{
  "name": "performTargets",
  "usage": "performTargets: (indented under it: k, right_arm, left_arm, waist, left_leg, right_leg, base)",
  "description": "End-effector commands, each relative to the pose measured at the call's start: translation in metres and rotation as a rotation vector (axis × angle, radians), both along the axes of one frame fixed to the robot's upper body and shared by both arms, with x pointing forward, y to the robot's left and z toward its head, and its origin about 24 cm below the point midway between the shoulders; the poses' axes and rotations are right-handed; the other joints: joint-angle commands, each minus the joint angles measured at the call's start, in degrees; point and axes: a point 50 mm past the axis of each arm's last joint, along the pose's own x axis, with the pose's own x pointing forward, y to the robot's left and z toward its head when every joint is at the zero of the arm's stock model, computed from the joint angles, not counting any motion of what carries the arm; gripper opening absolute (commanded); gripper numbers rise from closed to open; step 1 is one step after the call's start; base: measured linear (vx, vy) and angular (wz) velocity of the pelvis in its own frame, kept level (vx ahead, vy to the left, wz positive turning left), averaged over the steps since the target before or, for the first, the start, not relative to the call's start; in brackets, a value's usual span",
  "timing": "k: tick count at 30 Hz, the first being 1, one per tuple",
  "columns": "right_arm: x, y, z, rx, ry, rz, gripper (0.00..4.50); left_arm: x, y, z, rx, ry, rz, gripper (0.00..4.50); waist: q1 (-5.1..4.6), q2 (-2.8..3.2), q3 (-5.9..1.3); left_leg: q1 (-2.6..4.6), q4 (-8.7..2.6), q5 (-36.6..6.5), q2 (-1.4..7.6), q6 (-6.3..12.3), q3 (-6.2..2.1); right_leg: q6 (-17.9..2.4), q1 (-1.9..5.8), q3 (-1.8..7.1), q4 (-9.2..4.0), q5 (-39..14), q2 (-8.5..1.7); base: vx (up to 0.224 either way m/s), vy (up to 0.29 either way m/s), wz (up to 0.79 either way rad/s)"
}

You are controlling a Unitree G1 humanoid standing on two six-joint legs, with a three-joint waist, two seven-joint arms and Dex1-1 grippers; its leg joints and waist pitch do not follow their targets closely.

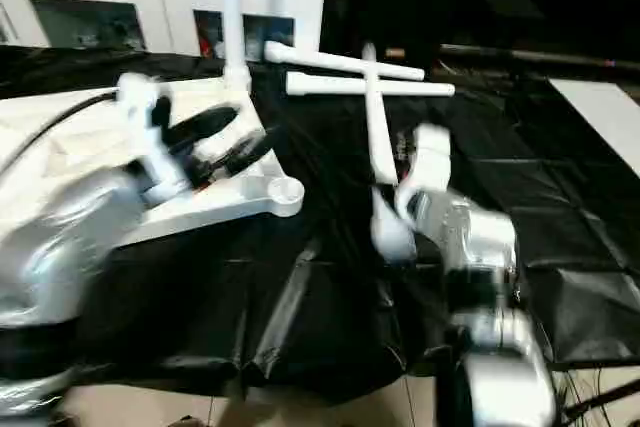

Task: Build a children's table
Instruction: Rotate table base

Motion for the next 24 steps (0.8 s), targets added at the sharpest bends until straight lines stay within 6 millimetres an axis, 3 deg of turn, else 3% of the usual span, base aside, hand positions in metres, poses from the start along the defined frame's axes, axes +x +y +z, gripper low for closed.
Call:
performTargets:
  k: [1,4,8,10,16,24]
  right_arm:
    - [-0.005,0.003,0.014,0.039,-0.112,0.055,1.77]
    - [-0.023,0.021,0.02,0.072,-0.211,0.214,1.77]
    - [-0.037,0.035,0.017,0.025,-0.252,0.311,1.77]
    - [-0.039,0.037,0.017,0.018,-0.268,0.326,1.77]
    - [-0.045,0.045,0.017,-0.001,-0.307,0.377,1.75]
    - [-0.047,0.048,0.014,-0.054,-0.328,0.411,1.75]
  left_arm:
    - [0.007,-0.004,-0.003,-0.006,0.059,0.012,4.5]
    - [0.018,-0.011,0.003,-0.083,0.103,0.005,4.5]
    - [0.025,-0.01,0.022,-0.276,0.139,-0.024,4.5]
    - [0.026,-0.01,0.025,-0.299,0.148,-0.031,4.5]
    - [0.025,-0.009,0.018,-0.257,0.192,-0.051,4.5]
    - [0.03,0.001,0.023,-0.305,0.206,0.014,4.5]
  waist:
    - [0.35,0.6,-4.15]
    - [0.59,0.82,-4.01]
    - [0.71,0.85,-4.31]
    - [0.83,0.78,-4.24]
    - [0.85,0.73,-3.97]
    - [1.09,0.61,-3.99]
  left_leg:
    - [0.24,-3.55,-11.3,0.12,-0.35,0.13]
    - [0.41,-3.61,-11.8,0.11,-0.12,0.01]
    - [0.29,-3.62,-9.3,0.34,-0.37,-0.23]
    - [0.24,-3.57,-9.7,0.3,-0.15,-0.13]
    - [0.24,-3.76,-11.0,0.39,-0.01,-0.18]
    - [0.26,-3.7,-10.4,0.34,-0.17,-0.15]
  right_leg:
    - [-6.7,3.23,2.0,-5.06,-9.9,-2.83]
    - [-6.4,3.23,2.01,-5.39,-9.9,-2.8]
    - [-9.3,3.56,1.85,-4.77,-4.5,-2.96]
    - [-9.8,3.65,1.87,-4.74,-4.2,-3.11]
    - [-7.7,3.52,1.92,-5.29,-9.5,-3.28]
    - [-7.6,3.53,1.96,-5.12,-7.9,-3.17]
  base:
    - [0.0,0.0,0.0]
    - [0.0,0.0,0.0]
    - [0.0,0.0,0.0]
    - [0.0,0.0,0.0]
    - [0.0,0.0,0.0]
    - [0.0,0.0,0.0]
